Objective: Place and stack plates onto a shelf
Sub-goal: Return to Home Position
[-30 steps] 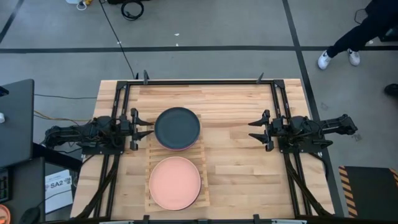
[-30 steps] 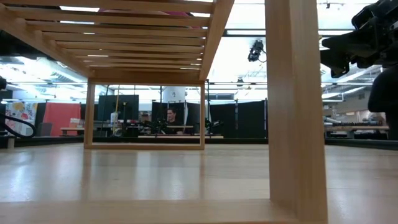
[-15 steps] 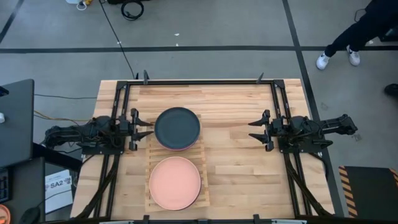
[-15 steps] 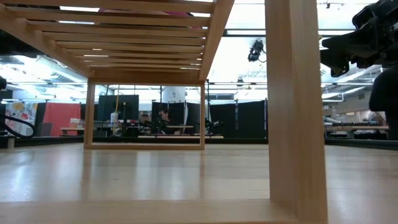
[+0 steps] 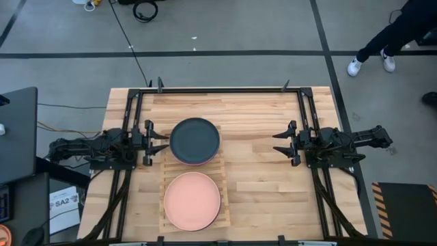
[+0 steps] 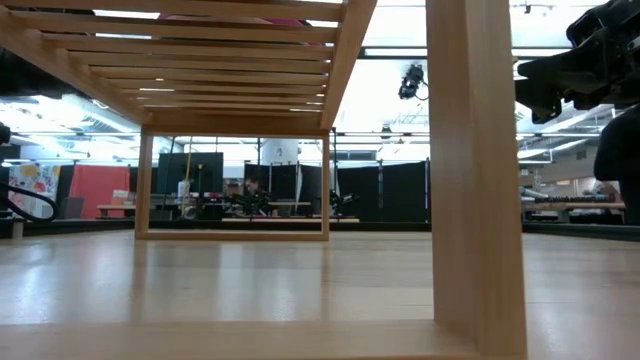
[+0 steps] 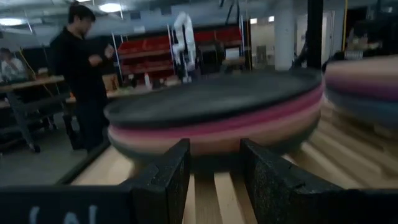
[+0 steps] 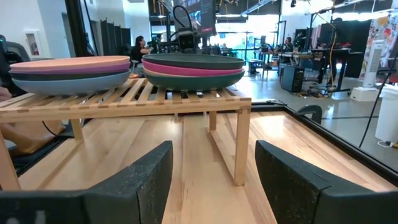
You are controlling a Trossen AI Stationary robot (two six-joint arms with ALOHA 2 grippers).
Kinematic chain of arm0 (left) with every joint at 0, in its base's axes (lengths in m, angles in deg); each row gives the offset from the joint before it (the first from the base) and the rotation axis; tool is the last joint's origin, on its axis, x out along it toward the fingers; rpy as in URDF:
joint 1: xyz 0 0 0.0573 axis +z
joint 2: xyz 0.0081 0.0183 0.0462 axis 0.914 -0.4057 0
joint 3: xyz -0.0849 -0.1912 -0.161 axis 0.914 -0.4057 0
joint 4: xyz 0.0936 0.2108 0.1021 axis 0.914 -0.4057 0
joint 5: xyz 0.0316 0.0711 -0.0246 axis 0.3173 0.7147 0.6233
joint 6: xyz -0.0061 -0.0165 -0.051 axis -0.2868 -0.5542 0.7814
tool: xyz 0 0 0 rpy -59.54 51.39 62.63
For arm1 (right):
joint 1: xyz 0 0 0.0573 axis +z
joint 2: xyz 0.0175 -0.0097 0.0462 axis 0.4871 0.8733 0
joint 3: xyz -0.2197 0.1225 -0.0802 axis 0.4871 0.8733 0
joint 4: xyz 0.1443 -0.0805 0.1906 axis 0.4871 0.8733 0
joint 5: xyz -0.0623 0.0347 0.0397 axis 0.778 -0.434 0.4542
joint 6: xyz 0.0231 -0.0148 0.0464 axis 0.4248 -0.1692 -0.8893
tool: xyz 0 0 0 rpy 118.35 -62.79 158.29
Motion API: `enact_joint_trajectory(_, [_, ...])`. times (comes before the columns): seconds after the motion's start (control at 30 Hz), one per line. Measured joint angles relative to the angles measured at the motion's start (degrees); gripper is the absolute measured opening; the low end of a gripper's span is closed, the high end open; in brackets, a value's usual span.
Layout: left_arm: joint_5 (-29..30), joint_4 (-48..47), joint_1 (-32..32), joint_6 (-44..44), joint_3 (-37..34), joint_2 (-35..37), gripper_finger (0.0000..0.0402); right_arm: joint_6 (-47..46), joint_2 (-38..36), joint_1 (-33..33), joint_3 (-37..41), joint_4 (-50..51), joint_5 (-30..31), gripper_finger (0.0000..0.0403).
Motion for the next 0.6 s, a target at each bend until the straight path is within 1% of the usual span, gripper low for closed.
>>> enact_joint_trajectory(0.17, [0.3, -4.0, 0.0, 0.1, 0.0, 0.0, 0.0146, -0.1, 0.0, 0.0, 0.0, 0.0, 0.0, 0.0233])
enact_joint_trajectory(0.27, [1.6, -5.0, 0.0, 0.2, 0.0, 0.1, 0.0146, -0.1, 0.0, 0.0, 0.0, 0.0, 0.0, 0.0233])
enact_joint_trajectory(0.6, [2.1, -5.8, 0.0, 1.0, 0.0, 0.1, 0.0146, 0.0, 0.0, 0.0, 0.0, 0.0, 0.0, 0.0233])
